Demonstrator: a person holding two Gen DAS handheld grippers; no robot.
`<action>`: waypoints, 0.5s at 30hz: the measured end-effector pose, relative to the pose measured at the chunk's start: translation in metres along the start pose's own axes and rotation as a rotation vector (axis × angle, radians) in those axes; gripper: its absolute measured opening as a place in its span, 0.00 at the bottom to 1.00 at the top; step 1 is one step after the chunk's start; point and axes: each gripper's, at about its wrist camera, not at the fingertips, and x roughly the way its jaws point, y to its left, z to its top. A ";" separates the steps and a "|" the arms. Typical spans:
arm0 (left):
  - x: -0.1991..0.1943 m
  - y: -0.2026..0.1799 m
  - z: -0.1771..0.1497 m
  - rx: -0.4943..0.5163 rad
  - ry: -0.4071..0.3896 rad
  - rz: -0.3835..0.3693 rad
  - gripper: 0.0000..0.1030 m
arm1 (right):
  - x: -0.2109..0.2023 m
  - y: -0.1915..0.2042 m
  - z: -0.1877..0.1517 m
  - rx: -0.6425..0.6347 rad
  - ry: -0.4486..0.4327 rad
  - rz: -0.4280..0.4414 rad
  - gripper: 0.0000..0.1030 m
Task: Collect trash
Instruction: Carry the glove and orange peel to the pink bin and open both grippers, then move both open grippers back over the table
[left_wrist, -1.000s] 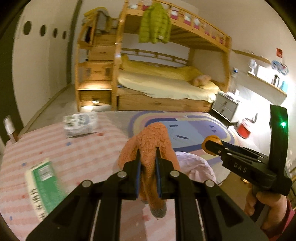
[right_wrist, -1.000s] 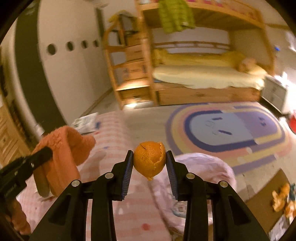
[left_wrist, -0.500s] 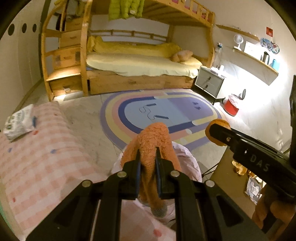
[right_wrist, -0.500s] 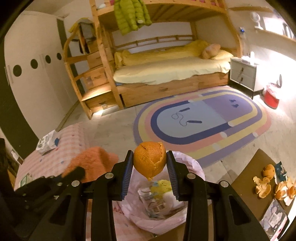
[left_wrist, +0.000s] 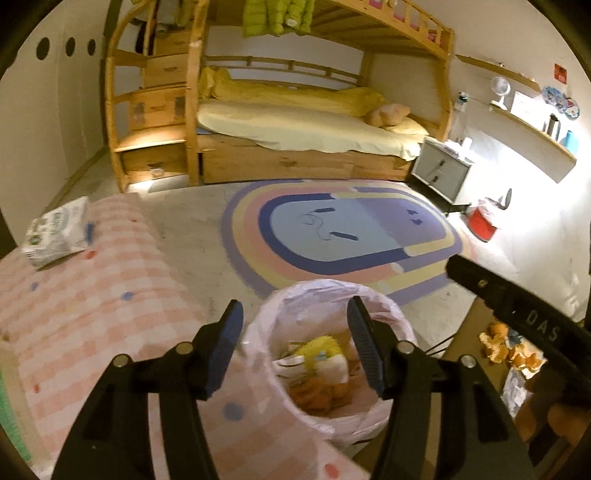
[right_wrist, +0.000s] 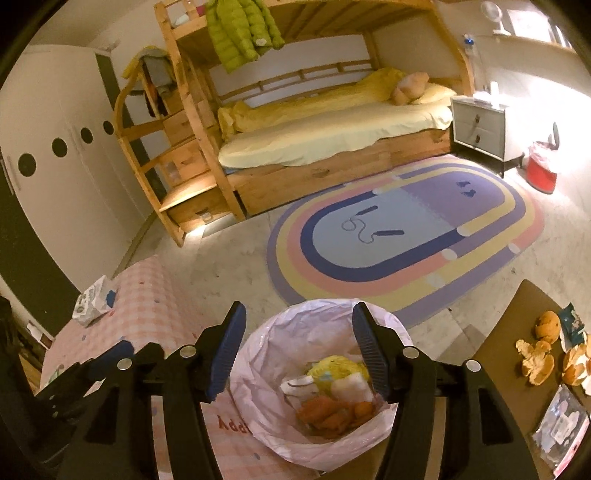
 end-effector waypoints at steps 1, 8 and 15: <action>-0.004 0.002 -0.001 -0.002 -0.002 0.011 0.55 | -0.002 0.002 0.000 -0.003 -0.004 0.004 0.59; -0.047 0.033 -0.013 -0.030 -0.019 0.107 0.55 | -0.018 0.038 -0.005 -0.057 -0.039 0.068 0.59; -0.099 0.088 -0.027 -0.127 -0.066 0.226 0.68 | -0.016 0.106 -0.021 -0.199 -0.001 0.154 0.59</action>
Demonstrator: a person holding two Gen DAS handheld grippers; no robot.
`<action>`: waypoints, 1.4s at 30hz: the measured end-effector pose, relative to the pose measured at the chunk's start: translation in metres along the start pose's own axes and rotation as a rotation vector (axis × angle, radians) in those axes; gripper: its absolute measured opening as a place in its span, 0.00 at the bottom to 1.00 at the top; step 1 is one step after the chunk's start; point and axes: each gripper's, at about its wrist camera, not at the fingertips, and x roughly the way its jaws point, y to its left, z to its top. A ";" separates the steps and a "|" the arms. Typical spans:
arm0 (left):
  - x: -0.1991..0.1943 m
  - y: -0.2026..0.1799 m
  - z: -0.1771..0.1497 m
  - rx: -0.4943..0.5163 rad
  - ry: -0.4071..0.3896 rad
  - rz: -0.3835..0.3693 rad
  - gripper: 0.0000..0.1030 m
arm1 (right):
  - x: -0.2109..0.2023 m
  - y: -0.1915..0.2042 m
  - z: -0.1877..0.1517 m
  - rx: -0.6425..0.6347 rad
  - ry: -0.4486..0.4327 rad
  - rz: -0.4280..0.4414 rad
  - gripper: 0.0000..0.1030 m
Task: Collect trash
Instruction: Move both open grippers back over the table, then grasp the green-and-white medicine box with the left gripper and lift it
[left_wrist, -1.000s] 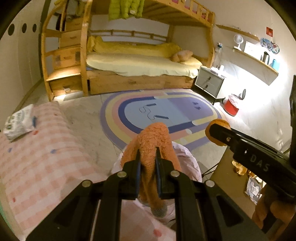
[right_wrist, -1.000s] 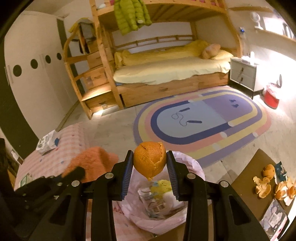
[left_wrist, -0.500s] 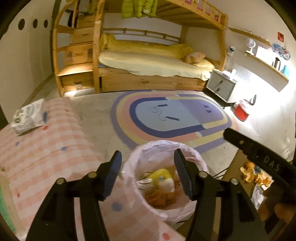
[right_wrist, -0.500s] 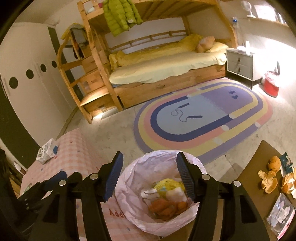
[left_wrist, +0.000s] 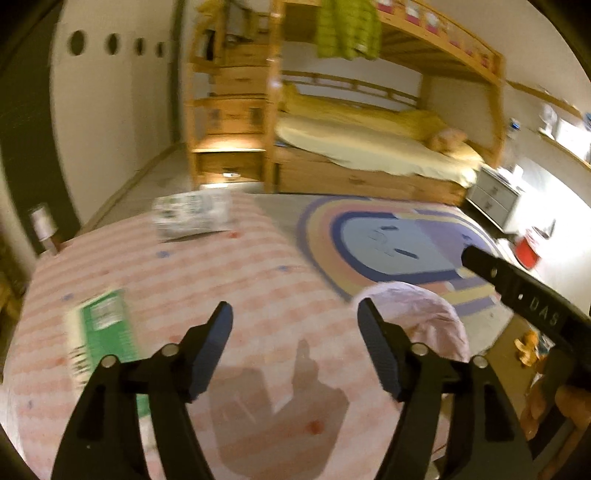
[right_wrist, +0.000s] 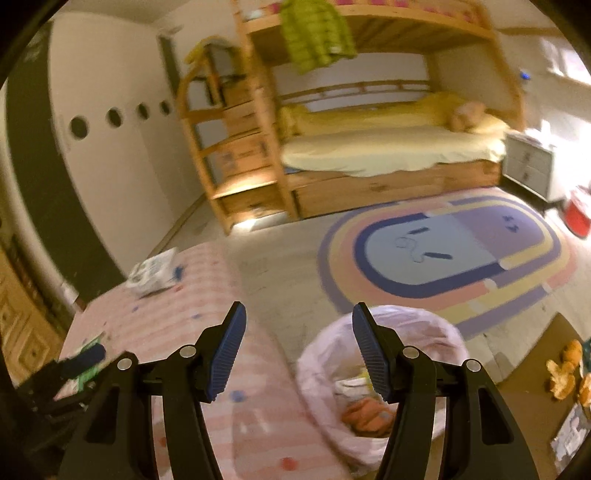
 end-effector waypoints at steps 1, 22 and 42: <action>-0.005 0.010 -0.001 -0.014 -0.005 0.016 0.70 | 0.004 0.014 -0.002 -0.027 0.015 0.019 0.59; -0.006 0.117 -0.039 -0.262 0.165 0.210 0.93 | 0.023 0.123 -0.025 -0.263 0.072 0.085 0.84; 0.013 0.118 -0.040 -0.278 0.210 0.292 0.83 | 0.029 0.094 -0.023 -0.237 0.117 0.080 0.84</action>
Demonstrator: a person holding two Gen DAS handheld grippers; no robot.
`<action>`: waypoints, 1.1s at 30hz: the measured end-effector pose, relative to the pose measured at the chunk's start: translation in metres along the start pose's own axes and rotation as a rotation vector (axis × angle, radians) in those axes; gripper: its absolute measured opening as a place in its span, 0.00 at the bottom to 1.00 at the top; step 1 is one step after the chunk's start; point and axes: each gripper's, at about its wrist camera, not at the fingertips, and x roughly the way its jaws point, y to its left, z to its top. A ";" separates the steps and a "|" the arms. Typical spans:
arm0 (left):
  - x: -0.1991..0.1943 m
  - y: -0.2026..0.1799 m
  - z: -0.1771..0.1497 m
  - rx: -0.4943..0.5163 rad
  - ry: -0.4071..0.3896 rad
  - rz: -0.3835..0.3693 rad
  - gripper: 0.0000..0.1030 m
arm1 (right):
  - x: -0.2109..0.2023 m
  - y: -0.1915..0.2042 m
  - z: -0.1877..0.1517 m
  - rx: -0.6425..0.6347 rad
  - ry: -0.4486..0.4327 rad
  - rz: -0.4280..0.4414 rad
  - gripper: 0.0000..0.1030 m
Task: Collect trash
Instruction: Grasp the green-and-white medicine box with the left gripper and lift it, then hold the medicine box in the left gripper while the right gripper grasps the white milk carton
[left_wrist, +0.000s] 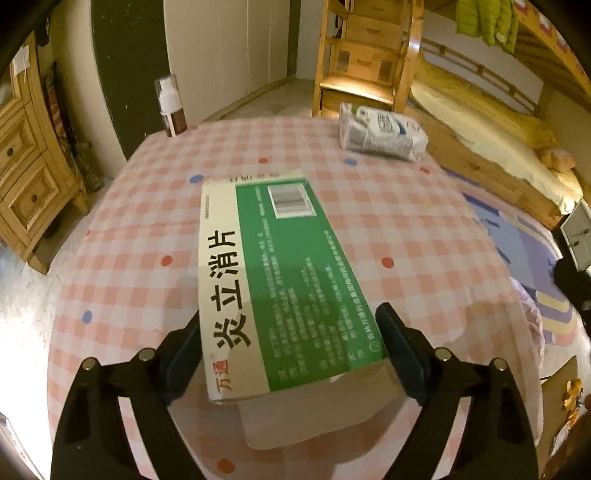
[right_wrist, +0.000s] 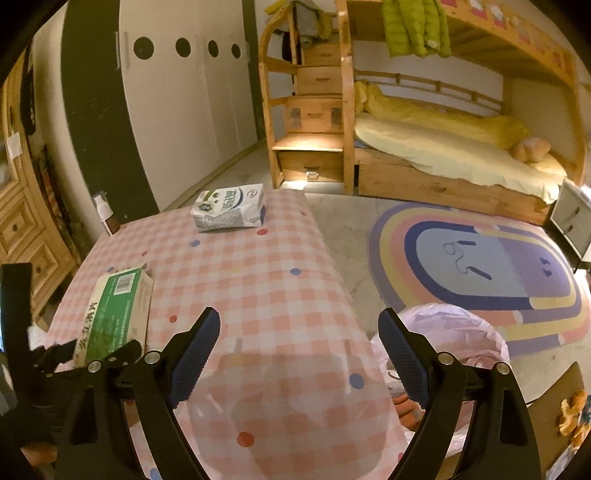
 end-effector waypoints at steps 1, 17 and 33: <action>-0.005 0.005 0.002 -0.007 -0.017 -0.012 0.82 | 0.002 0.003 0.001 -0.009 0.003 0.014 0.83; 0.002 0.042 0.054 0.074 -0.084 -0.067 0.80 | 0.103 0.041 0.070 -0.069 0.031 0.080 0.75; 0.028 0.062 0.047 0.046 0.068 -0.102 0.88 | 0.195 0.051 0.146 0.012 0.007 0.012 0.71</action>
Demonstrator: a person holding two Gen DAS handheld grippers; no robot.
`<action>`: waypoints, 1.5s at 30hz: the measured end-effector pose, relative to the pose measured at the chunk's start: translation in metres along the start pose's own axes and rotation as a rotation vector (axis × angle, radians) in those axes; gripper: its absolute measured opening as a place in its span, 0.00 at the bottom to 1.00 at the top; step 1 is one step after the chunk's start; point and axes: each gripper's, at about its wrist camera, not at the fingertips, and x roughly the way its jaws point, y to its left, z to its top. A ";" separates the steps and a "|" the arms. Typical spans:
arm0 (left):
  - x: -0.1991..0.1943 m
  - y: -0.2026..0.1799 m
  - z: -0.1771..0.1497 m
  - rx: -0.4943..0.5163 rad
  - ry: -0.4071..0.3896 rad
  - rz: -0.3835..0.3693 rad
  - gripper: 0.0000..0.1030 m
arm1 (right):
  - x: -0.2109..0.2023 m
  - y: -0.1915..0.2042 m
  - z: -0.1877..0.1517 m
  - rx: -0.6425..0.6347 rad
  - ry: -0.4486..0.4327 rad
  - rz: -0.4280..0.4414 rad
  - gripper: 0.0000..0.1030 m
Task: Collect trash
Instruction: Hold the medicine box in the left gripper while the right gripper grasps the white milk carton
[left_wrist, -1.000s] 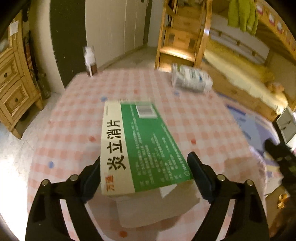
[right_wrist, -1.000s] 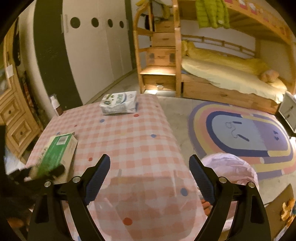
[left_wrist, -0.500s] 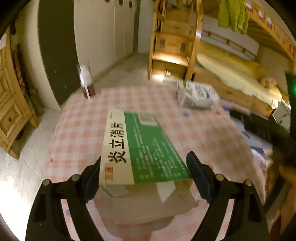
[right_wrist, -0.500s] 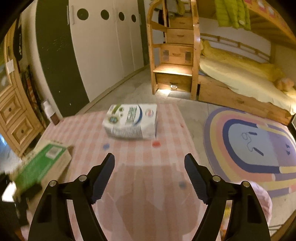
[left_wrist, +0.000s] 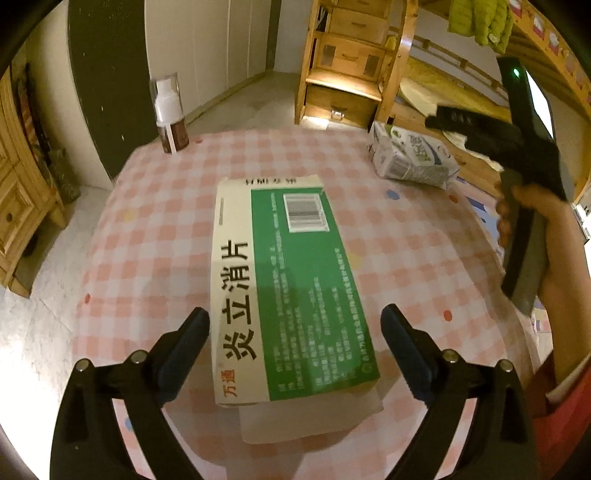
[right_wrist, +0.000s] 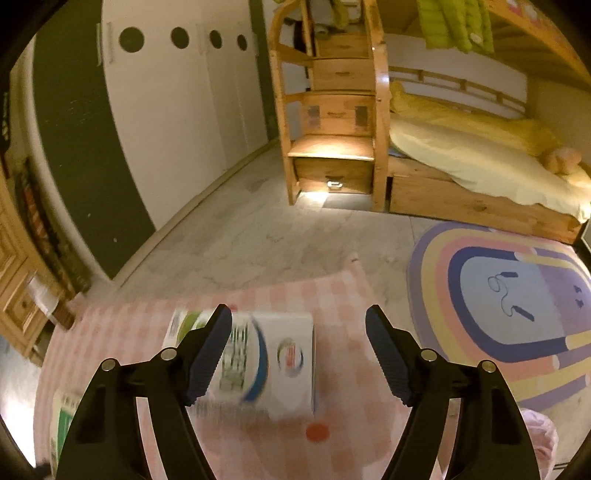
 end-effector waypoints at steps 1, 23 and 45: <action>0.001 0.000 0.000 -0.006 0.009 -0.012 0.88 | 0.005 0.002 0.003 0.000 0.008 -0.007 0.71; 0.004 -0.010 -0.012 0.081 0.014 0.013 0.81 | -0.081 -0.022 -0.076 0.095 0.201 -0.009 0.51; -0.023 -0.041 -0.060 0.039 -0.021 0.128 0.93 | -0.204 -0.064 -0.157 0.025 0.065 0.053 0.71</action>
